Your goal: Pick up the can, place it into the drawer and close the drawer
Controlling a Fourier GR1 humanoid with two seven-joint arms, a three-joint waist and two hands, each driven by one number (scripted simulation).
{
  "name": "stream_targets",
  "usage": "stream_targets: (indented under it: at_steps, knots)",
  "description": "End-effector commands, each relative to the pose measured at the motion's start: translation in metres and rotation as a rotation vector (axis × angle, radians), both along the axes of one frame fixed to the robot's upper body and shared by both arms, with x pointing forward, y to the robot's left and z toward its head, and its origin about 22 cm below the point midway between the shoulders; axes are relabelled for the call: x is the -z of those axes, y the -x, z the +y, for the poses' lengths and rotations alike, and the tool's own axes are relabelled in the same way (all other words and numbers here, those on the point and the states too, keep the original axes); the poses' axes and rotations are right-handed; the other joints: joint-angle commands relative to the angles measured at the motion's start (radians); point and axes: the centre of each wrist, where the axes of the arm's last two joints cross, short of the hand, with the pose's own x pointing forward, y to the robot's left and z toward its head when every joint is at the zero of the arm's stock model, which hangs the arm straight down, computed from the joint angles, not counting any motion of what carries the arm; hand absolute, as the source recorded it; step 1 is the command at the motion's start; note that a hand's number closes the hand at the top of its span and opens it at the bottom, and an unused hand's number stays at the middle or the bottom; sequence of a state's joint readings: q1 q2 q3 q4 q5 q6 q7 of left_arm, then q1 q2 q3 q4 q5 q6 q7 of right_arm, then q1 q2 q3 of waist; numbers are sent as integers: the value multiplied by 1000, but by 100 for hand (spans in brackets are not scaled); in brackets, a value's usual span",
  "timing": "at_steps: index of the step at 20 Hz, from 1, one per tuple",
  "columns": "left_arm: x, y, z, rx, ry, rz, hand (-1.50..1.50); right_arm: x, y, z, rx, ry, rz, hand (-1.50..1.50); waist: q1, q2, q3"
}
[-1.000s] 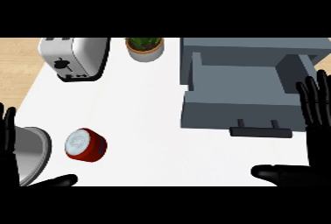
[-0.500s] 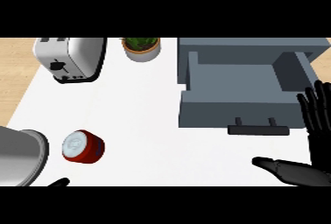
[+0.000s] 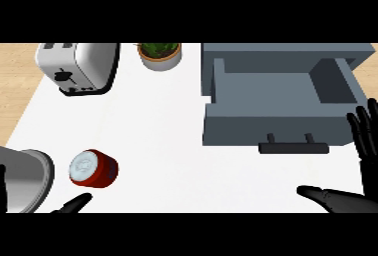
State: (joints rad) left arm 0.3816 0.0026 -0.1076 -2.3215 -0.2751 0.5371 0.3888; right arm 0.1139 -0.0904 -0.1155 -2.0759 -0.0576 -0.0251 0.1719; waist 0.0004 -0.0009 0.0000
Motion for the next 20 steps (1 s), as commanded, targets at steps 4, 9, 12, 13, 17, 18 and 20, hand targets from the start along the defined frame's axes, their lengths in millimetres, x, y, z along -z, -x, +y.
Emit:
stream_targets:
  at_steps: [4,9,12,13,17,18,20]
  knots:
    - [18,-4,-10,-15,31,47,-150,-8,13,-6,0,-1,-22,-150,0,-1,0]
    - [72,-12,-19,-10,11,101,-150,-5,24,-33,-1,22,-35,-150,-3,-1,0]
    - [72,-27,-30,-34,14,114,-150,0,14,-14,-20,7,-17,-150,-1,0,0]
    - [103,-19,-25,-40,0,117,-150,-6,3,-16,7,24,-17,-150,4,0,-1]
    - [117,-18,-14,-61,32,129,-150,-15,32,-16,15,8,-23,-150,-1,-1,-1]
    - [131,-24,-20,-50,8,139,-150,-2,15,-27,32,3,-28,-150,0,0,-1]
    - [128,-21,-26,-86,20,163,-150,-13,20,-37,-2,17,-47,-150,-1,0,0]
